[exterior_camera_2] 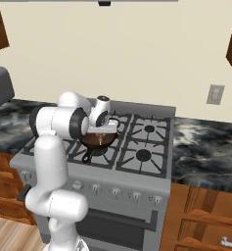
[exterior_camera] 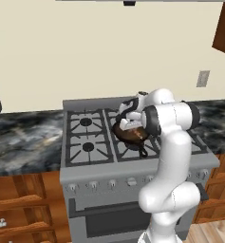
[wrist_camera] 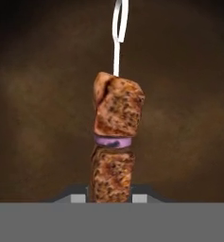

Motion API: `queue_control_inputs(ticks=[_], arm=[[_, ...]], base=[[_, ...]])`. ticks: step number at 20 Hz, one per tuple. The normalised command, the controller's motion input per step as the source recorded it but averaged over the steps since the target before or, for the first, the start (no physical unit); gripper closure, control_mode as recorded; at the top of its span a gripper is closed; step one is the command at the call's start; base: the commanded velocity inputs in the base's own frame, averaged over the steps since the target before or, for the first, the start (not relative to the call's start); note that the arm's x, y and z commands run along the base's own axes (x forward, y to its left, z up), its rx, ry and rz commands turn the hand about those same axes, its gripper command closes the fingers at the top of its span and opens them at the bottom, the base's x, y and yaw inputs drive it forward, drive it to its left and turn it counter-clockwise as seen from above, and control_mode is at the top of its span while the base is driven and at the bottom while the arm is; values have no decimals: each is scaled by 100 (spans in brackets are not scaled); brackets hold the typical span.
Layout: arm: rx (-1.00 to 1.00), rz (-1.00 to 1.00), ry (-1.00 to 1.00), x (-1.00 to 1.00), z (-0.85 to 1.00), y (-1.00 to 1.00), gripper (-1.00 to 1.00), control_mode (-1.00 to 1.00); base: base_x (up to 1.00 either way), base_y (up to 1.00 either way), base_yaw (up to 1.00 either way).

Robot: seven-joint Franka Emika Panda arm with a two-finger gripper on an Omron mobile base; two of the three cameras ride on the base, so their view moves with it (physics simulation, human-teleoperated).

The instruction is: Place the cold items (eggplant and lime) from the fridge in one tupperware on the dining counter. Place the warm items (kebab skewer and hot dog) in the stove area in another tupperware.

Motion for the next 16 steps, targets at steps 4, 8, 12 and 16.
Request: queue_control_inputs(ticks=[4, 8, 12, 16], arm=[[0, 10, 3, 0, 27, -23, 100, -100], [-3, 8, 11, -3, 87, -18, 100, -100], [-7, -1, 1, -61, 98, -23, 100, -100], [-15, -14, -3, -99, 64, -28, 100, -100]], base=[[0, 0, 0], [0, 0, 0], [0, 0, 0], [0, 0, 0]])
